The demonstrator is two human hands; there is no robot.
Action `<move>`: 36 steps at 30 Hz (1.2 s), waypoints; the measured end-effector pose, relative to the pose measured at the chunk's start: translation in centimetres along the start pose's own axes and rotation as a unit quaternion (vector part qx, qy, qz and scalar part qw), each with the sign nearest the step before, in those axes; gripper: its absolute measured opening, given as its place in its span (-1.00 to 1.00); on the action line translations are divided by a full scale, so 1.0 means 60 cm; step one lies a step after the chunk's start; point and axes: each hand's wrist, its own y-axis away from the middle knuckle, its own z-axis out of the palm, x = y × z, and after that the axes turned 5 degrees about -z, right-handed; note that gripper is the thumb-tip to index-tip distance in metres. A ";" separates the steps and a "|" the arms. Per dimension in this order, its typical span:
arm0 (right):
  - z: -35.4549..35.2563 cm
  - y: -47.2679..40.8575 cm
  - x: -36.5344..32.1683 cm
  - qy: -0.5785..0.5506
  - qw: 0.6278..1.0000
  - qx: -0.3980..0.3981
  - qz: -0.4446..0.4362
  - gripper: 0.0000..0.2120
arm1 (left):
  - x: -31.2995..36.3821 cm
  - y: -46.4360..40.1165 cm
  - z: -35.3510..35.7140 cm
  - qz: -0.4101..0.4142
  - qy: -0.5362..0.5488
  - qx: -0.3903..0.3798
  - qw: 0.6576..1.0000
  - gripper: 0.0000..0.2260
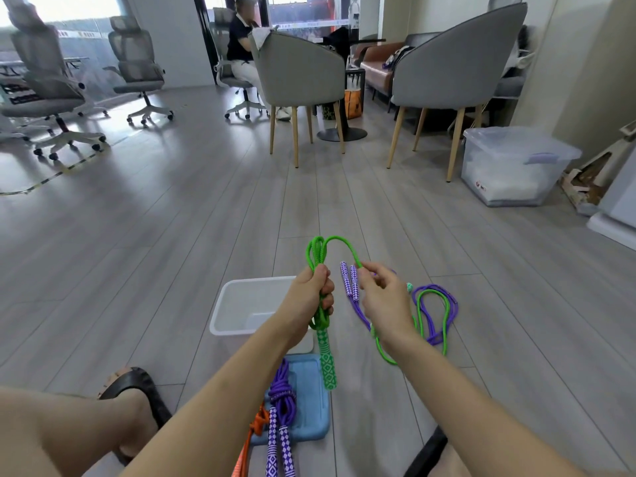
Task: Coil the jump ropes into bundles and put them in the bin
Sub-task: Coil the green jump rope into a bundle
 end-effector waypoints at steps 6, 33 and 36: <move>0.013 0.021 -0.012 0.097 0.991 -0.055 -0.079 -0.71 | -0.007 0.003 0.008 0.041 0.013 -0.004 0.999 -0.77; -0.052 -0.001 -0.054 0.341 0.854 -0.362 -0.154 -0.88 | 0.072 -0.047 -0.127 0.041 0.303 0.127 0.944 -0.67; -0.061 -0.008 -0.064 0.363 0.855 -0.308 -0.206 -0.89 | 0.072 -0.032 -0.111 0.078 0.129 0.138 0.979 -0.71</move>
